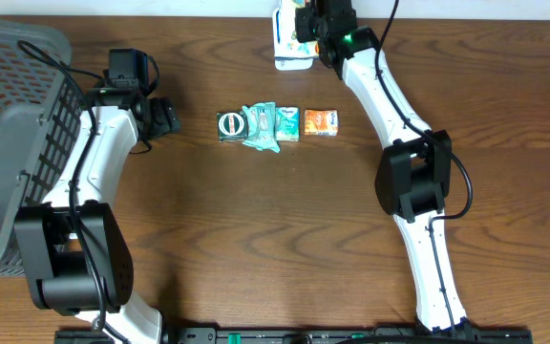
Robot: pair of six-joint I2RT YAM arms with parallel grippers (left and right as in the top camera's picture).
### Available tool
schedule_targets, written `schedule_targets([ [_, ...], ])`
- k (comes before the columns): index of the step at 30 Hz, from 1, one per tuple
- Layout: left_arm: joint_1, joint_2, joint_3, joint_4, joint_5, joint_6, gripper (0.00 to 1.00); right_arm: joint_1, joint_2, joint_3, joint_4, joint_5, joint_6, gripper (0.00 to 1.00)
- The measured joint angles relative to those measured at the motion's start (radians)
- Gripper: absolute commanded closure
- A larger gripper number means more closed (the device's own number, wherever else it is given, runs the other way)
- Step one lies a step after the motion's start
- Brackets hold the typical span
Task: Scan the item barcode
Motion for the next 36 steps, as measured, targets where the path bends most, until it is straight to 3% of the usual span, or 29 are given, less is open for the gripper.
schedule_targets([
  [8, 0.0, 0.0, 0.0, 0.0, 0.0, 0.0, 0.02, -0.013, -0.029, 0.0, -0.031, 0.077, -0.001, 0.99],
  [12, 0.0, 0.0, 0.0, 0.0, 0.0, 0.0, 0.03, -0.06, -0.106, 0.0, -0.13, 0.146, -0.081, 0.99],
  [18, 0.0, 0.0, 0.0, 0.0, 0.0, 0.0, 0.03, -0.204, -0.228, 0.023, -0.425, 0.226, -0.311, 0.99],
  [30, 0.0, 0.0, 0.0, 0.0, 0.0, 0.0, 0.02, -0.496, -0.233, -0.114, -0.518, 0.269, -0.4, 0.99],
  [33, 0.0, 0.0, 0.0, 0.0, 0.0, 0.0, 0.03, -0.559, -0.231, -0.18, -0.521, 0.268, -0.402, 0.81],
  [35, 0.0, 0.0, 0.0, 0.0, 0.0, 0.0, 0.02, -0.593, -0.228, -0.2, -0.532, 0.268, -0.403, 0.74],
  [36, 0.0, 0.0, 0.0, 0.0, 0.0, 0.0, 0.03, -0.622, -0.227, -0.206, -0.539, 0.27, -0.395, 0.6],
])
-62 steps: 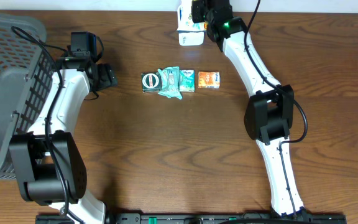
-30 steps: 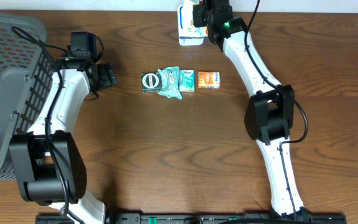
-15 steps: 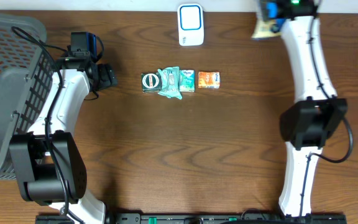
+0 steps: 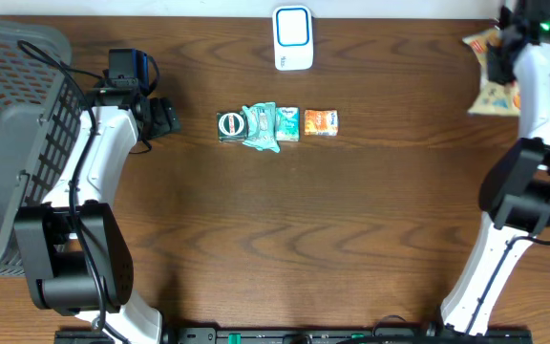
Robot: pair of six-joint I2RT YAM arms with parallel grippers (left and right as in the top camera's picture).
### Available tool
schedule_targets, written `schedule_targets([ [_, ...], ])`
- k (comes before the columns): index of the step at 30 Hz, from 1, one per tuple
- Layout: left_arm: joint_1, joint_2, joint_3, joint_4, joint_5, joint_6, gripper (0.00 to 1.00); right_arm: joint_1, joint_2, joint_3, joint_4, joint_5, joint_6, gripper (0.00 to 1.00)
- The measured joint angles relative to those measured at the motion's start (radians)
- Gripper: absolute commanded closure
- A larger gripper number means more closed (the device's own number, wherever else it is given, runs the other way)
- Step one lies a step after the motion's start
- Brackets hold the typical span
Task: Scan the item barcode
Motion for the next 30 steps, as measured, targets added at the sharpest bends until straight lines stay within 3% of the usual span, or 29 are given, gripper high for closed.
schedule_targets([
  [3, 0.0, 0.0, 0.0, 0.0, 0.0, 0.0, 0.02, -0.031, -0.003, 0.0, -0.001, -0.001, 0.019, 0.3],
  [4, 0.0, 0.0, 0.0, 0.0, 0.0, 0.0, 0.02, -0.037, -0.004, 0.0, -0.003, -0.005, 0.032, 0.01],
  [10, 0.0, 0.0, 0.0, 0.0, 0.0, 0.0, 0.03, -0.021, -0.035, 0.0, -0.009, -0.101, 0.035, 0.03],
  [17, 0.0, 0.0, 0.0, 0.0, 0.0, 0.0, 0.02, 0.076, -0.227, 0.0, -0.008, -0.406, 0.064, 0.05],
  [24, 0.0, 0.0, 0.0, 0.0, 0.0, 0.0, 0.02, 0.238, -0.336, 0.009, -0.103, -0.768, 0.168, 0.01],
  [30, 0.0, 0.0, 0.0, 0.0, 0.0, 0.0, 0.03, 0.412, -0.324, -0.062, -0.154, -0.847, 0.201, 0.01],
])
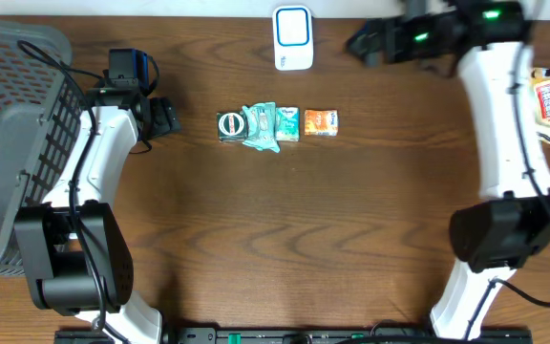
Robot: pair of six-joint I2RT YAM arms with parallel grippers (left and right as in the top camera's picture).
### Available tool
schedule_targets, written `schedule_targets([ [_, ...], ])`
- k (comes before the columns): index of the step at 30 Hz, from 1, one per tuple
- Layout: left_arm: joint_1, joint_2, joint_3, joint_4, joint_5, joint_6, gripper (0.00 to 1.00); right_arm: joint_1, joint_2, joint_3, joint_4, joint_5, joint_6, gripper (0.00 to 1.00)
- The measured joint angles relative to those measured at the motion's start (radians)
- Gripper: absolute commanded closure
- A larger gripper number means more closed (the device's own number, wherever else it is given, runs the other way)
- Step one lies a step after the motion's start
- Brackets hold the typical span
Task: Scan the item barcode
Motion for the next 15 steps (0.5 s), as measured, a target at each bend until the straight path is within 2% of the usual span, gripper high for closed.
schedule_targets([
  [7, 0.0, 0.0, 0.0, 0.0, 0.0, 0.0, 0.03, 0.185, 0.004, -0.152, 0.049, 0.024, 0.011, 0.01],
  [15, 0.0, 0.0, 0.0, 0.0, 0.0, 0.0, 0.02, 0.305, 0.011, -0.266, 0.088, 0.051, 0.013, 0.01],
])
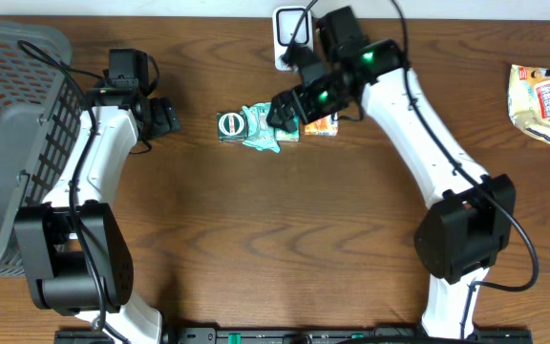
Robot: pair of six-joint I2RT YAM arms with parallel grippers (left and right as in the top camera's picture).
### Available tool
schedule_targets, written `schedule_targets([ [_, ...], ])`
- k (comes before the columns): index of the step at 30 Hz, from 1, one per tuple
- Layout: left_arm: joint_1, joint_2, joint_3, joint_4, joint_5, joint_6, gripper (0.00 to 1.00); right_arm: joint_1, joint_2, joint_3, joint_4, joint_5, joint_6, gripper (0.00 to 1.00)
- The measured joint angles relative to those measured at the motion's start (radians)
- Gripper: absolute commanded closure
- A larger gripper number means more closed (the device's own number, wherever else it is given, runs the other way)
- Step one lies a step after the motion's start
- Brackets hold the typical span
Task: Scan the item barcode
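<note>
A row of small items lies at the table's middle: a round dark green tin (228,125), a crumpled teal packet (258,131), a small teal box (289,132) and an orange box (325,125). My right gripper (282,109) hangs over the teal box and the packet's right end, its fingers apart with nothing seen between them; the arm covers part of both boxes. The white scanner (289,27) with a blue face stands at the far edge, half hidden behind that arm. My left gripper (167,117) rests open and empty left of the row.
A yellow snack bag (537,103) lies at the far right edge of the table. A grey mesh basket (12,115) fills the left side beside the left arm.
My right gripper has moved from beside the scanner at the far edge down and left to over the row of items. The snack bag lies where it was; the left arm is unchanged.
My right gripper first held the snack bag at the scanner. Then it had the bag at the table's far right. Then the bag lay there alone and the empty gripper was back near the scanner. Now it is over the teal box.
</note>
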Motion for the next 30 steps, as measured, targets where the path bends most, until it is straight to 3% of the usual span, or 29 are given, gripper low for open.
schedule_targets([
  [13, 0.0, 0.0, 0.0, 0.0, 0.0, 0.0, 0.03, 0.043, 0.001, -0.212, 0.223, 0.007, 0.035, 0.01],
  [30, 0.0, 0.0, 0.0, 0.0, 0.0, 0.0, 0.02, 0.086, 0.002, -0.241, 0.232, 0.008, 0.24, 0.01],
])
